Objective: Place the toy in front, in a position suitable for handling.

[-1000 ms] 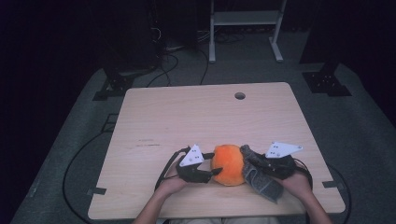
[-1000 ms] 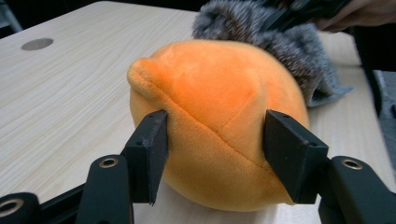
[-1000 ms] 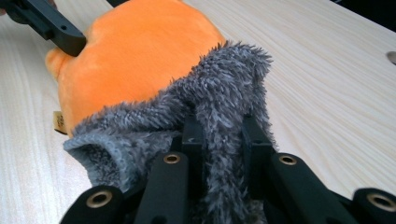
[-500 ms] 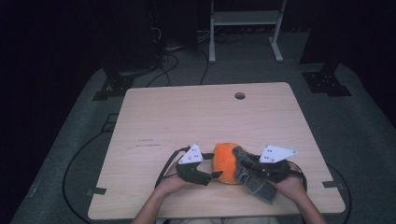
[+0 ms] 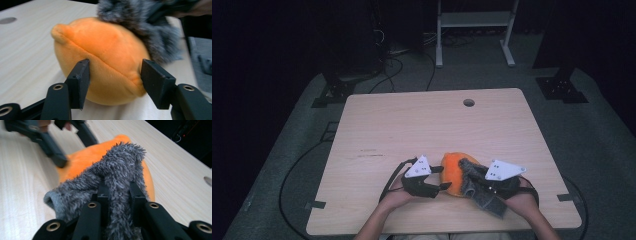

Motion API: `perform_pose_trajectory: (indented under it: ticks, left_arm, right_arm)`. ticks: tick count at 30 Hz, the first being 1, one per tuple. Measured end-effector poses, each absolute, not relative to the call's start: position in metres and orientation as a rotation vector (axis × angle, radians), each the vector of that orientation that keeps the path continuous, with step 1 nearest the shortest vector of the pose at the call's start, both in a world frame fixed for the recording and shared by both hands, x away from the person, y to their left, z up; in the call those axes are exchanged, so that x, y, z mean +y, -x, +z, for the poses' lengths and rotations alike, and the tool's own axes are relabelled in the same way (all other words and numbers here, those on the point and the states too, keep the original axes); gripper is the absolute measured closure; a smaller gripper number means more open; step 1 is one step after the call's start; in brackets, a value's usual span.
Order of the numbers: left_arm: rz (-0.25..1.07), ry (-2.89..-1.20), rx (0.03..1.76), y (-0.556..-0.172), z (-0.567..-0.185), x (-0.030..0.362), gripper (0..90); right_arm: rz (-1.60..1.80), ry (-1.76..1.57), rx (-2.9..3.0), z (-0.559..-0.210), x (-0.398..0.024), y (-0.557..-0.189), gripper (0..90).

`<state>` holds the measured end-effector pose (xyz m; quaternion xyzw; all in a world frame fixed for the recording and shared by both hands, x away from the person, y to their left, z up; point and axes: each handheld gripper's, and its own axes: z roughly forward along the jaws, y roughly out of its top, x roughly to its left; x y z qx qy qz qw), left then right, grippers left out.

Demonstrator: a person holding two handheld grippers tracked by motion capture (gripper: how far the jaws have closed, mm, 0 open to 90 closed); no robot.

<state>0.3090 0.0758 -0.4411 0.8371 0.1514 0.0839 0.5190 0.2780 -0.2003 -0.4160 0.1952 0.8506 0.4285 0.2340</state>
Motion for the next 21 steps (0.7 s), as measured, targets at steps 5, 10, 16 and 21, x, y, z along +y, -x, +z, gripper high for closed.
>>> perform_pose_trajectory:
  ticks: [5,10,16,21]
  left_arm:
    - [0.132,-2.035,0.280,-0.307,-0.439,0.076,39.8]
    - [0.211,-2.026,0.323,-0.305,-0.441,0.066,45.8]
    - [0.215,-2.004,0.337,-0.302,-0.437,0.060,46.9]
    - [0.220,-2.023,0.348,-0.301,-0.438,0.058,47.1]
  right_arm:
    - [1.166,-0.592,2.308,-0.418,-0.207,-0.286,75.1]
    - [1.164,-0.624,2.292,-0.420,-0.211,-0.290,75.0]
    - [1.251,-0.538,2.249,-0.403,-0.206,-0.272,75.1]
    - [1.226,-0.430,2.316,-0.410,-0.187,-0.265,75.1]
